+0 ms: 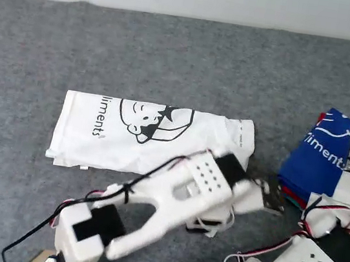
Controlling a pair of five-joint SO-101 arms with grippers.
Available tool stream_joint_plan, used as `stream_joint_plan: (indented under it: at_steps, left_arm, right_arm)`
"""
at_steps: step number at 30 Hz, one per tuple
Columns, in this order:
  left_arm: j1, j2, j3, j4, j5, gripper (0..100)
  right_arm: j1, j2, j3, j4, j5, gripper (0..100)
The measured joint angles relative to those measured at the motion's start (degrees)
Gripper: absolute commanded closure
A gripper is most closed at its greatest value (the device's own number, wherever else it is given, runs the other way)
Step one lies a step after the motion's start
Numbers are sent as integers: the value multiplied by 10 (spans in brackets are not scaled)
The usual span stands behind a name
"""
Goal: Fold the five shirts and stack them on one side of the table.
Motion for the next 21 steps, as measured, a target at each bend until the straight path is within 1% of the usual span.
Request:
stream_joint_plan:
  at_steps: [3,7,11,15,21]
  left_arm:
    - [8,-33,47,-43,18,905]
    - [-10,-45,107,-113,19,889]
    - [-36,-45,125,-158,14,862]
    - [-36,-45,130,-173,9,844]
    - [-18,-45,161,-175,8,844]
  right_arm:
    - [0,0,0,13,0,987]
    - [0,0,0,18,0,987]
    - [0,0,0,18,0,987]
    - [0,0,0,18,0,987]
    - [0,0,0,18,0,987]
